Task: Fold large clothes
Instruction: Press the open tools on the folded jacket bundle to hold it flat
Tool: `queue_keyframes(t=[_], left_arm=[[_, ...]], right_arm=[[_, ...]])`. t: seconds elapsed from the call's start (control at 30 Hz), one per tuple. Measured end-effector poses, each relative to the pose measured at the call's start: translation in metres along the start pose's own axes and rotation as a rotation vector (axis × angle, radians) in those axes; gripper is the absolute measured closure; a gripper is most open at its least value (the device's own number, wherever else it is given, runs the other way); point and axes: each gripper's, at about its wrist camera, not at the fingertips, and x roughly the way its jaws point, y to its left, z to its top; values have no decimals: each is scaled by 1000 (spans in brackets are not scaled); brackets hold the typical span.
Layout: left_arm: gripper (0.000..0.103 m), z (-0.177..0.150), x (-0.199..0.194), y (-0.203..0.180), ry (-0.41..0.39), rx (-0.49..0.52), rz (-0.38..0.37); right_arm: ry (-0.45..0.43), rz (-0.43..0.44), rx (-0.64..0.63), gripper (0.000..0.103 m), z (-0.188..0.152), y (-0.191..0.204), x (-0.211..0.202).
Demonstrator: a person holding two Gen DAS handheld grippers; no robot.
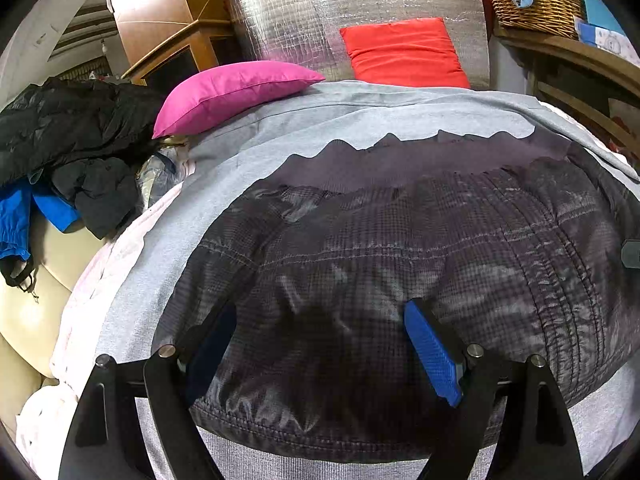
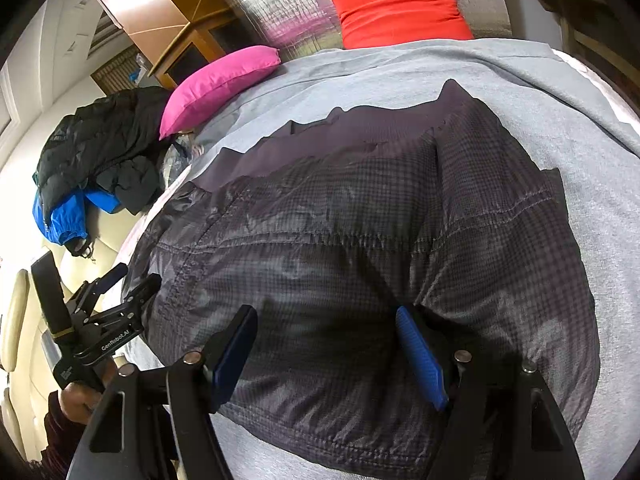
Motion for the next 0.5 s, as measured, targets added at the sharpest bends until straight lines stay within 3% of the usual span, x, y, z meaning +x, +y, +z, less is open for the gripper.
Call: queue_keyframes(t=[0.5], left_arm=[[17, -3, 3, 0, 5, 11, -4]], right_arm=[[2, 0, -1, 27, 0, 0, 0]])
